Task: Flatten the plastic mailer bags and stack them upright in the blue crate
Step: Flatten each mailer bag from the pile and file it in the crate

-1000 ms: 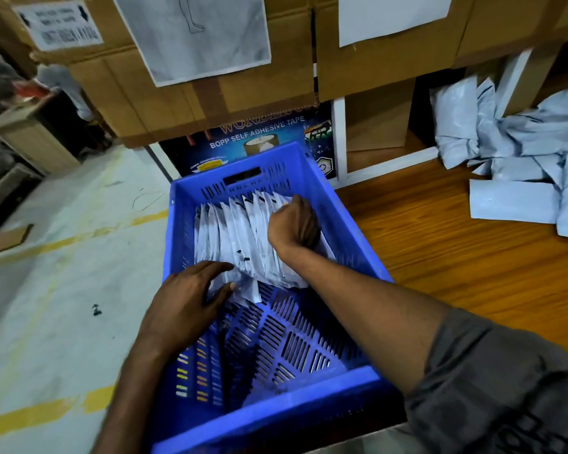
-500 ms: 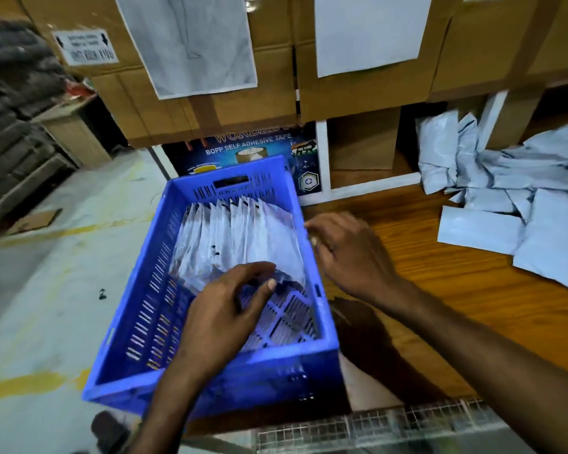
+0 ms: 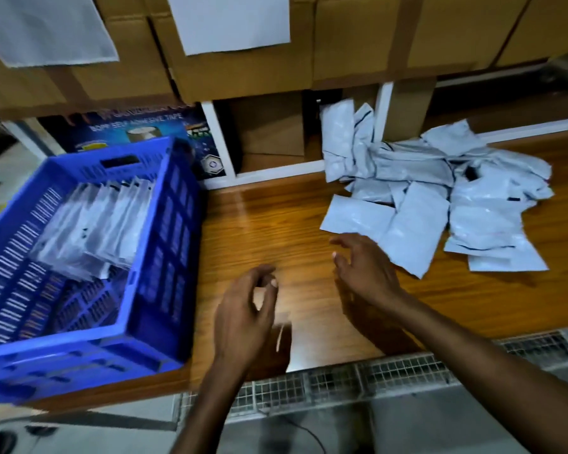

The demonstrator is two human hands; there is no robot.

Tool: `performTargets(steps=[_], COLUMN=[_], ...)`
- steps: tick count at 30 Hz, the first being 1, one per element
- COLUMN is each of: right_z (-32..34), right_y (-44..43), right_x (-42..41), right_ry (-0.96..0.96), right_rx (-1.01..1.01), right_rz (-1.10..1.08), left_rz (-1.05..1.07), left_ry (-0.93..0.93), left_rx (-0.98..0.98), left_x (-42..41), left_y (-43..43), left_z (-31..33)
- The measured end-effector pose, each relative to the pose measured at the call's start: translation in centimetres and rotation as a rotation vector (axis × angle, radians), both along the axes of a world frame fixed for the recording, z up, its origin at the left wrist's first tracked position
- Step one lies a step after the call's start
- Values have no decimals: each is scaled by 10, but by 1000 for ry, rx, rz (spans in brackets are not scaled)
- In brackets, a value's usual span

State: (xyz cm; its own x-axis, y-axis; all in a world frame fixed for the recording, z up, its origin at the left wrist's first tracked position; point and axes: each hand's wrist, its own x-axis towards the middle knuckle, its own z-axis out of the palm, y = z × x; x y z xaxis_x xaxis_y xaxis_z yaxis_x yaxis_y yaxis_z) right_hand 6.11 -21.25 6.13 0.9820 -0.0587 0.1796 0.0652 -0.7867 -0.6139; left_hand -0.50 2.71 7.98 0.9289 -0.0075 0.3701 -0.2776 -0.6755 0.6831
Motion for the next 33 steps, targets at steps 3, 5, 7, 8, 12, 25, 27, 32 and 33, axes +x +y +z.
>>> performTargets(steps=[3,5,7,8,12,25,27,32,33], right_z=[-13,-20,-25,-28,-43,16,12,-11,-14], right_y=[-53,-81,-99,-103,-104,-37,-22,6,7], right_x=[16,31,46,52,63,-24,-42,-73,-72], right_ry=[-7,65,187,237,299,-400,-440,-148,-74], right_rx=[4,-21,-36,-35,-73,-22,-167,-533,-616], right_rz=[-260,-430,-515,-532,-583,-12,233,550,588], left_rz=[-141,-200,-201,-186,-152,-91,44,219,212], left_ry=[162,226,286,301,315,154,133,174,187], left_rx=[175,358,492,525,538,455,371,84,35], left_x=[11,18,24,26,30,10,2,-15,-17], left_y=[-41,-61,-70,-71,-74,-17,16,53,54], left_z=[-40,-61,-76,-81,-81,-82,-89,-97,-96])
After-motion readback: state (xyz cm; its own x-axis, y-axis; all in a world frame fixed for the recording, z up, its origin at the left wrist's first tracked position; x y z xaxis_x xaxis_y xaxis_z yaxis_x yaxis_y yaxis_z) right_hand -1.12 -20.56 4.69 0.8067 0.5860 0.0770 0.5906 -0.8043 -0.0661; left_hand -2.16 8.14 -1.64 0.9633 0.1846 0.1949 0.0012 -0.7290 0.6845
